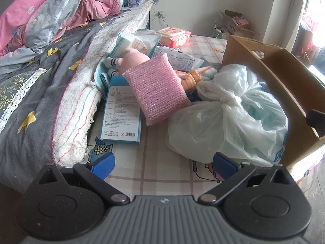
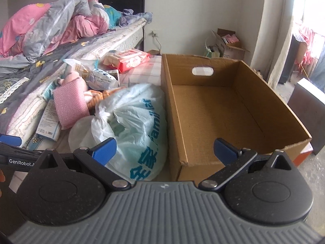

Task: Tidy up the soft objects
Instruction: 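Close the left tool on the pink mesh pad while the right tool grips it too, then lift the pink mesh pad with both tools and carry it over the cardboard box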

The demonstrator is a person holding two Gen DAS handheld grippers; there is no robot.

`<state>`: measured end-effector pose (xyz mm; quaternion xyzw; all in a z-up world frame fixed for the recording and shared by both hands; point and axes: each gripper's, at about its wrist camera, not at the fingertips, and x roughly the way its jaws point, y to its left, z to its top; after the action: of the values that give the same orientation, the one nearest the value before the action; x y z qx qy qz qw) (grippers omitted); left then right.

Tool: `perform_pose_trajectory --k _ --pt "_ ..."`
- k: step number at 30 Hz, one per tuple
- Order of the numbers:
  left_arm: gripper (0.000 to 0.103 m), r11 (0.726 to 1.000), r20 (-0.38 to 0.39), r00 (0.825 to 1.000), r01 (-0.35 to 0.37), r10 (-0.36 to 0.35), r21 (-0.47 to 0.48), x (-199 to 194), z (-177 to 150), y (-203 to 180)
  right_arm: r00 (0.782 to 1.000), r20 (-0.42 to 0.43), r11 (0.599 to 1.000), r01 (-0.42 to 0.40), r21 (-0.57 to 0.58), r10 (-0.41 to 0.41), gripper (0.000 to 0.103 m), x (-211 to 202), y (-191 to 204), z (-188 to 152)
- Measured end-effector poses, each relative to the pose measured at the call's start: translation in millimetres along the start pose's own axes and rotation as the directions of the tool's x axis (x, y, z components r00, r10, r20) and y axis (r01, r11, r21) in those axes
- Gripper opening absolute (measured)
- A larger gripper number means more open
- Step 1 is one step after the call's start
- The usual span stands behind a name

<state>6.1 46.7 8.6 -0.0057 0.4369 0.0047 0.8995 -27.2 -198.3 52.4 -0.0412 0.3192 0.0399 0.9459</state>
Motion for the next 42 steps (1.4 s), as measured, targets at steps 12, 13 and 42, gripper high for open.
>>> perform_pose_trajectory --k 12,13,42 --pt "0.103 0.999 0.132 0.991 0.033 -0.033 -0.002 32 24 39 0.942 0.101 0.947 -0.318 -0.047 0.321 0.102 48 45 65" --pt "0.102 0.999 0.134 0.990 0.033 -0.033 0.006 38 26 39 0.938 0.088 0.941 -0.333 -0.055 0.336 0.102 56 52 70" --pt "0.068 0.985 0.063 0.984 0.165 -0.167 0.043 102 69 37 0.795 -0.219 0.824 -0.554 0.120 0.566 0.041 208 112 82"
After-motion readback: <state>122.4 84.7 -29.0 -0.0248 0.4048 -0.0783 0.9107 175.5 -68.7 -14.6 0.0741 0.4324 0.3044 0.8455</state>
